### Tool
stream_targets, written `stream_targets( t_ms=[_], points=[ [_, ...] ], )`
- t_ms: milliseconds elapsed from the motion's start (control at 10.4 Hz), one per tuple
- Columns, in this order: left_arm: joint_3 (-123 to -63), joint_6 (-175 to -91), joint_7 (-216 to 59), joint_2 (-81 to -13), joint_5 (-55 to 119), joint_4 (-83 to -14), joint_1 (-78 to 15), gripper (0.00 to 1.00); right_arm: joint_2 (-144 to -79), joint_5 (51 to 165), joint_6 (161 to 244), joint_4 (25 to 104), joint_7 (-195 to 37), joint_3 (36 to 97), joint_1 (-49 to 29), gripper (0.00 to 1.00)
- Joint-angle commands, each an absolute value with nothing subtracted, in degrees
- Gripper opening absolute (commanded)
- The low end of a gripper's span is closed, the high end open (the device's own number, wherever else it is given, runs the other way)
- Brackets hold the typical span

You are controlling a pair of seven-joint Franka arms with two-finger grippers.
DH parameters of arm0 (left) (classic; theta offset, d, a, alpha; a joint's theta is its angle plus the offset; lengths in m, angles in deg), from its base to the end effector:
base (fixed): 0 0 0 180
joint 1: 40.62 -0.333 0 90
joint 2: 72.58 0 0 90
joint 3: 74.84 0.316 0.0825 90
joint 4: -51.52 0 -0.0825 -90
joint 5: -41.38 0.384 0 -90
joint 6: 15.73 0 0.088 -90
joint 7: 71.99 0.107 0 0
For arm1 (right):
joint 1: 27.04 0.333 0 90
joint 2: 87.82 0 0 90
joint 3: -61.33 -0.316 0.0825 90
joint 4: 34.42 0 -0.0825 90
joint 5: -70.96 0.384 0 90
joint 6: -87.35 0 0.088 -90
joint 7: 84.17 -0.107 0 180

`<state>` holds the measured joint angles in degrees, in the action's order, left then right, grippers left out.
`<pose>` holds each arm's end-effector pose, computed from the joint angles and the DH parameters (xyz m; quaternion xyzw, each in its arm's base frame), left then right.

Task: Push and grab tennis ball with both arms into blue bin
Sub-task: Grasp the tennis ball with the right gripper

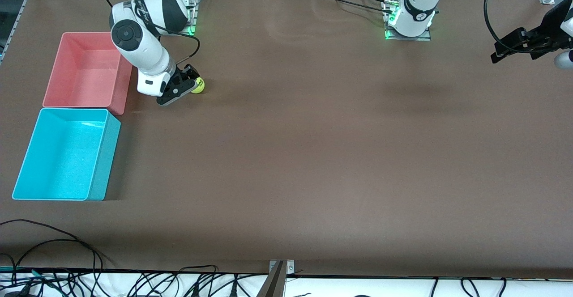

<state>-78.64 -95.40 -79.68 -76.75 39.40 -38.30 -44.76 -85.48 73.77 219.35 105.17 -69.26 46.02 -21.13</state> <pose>0.5124 -0.0026 0.6499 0.9962 0.0679 -0.0531 0.0114 0.4366 0.1702 0.3109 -0.9549 -0.2930 0.0470 0.0095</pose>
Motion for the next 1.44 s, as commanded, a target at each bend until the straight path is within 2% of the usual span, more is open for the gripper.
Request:
stream_targets(
  t_ms=[0, 191, 383, 479, 766, 1053, 1340],
  points=[
    [-84.3, -96.6, -80.0, -77.2, 40.3, -38.2, -49.3, 1.0, -91.1, 73.4, 227.0, 107.7, -65.3, 42.5, -21.0, 1.0],
    [-84.3, -96.6, -80.0, -77.4, 42.1, -38.3, -48.5, 1.0, -92.7, 73.2, 226.7, 107.7, -61.2, 42.1, -21.0, 1.0],
    [-78.1, -96.6, -80.0, -77.2, 42.1, -38.4, -42.2, 1.0, -93.3, 73.4, 224.9, 107.9, -57.8, 42.3, -21.1, 1.0],
    [-76.9, -96.6, -80.0, -77.2, 42.1, -38.4, -41.2, 1.0, -93.4, 73.4, 223.2, 108.0, -57.8, 42.3, -21.5, 1.0],
    [-76.8, -96.8, -80.1, -76.5, 41.9, -38.0, -41.0, 1.0, -93.9, 73.4, 223.7, 109.3, -57.7, 42.4, -21.7, 1.0],
    [-77.0, -96.6, -80.7, -75.4, 41.4, -37.0, -41.2, 1.0, -91.8, 73.4, 222.9, 111.0, -55.4, 42.5, -22.1, 1.0],
    [-78.2, -96.4, -80.8, -75.5, 41.4, -37.0, -41.0, 1.0, -94.0, 73.4, 229.9, 113.6, -50.3, 43.2, -23.3, 0.98]
  ],
)
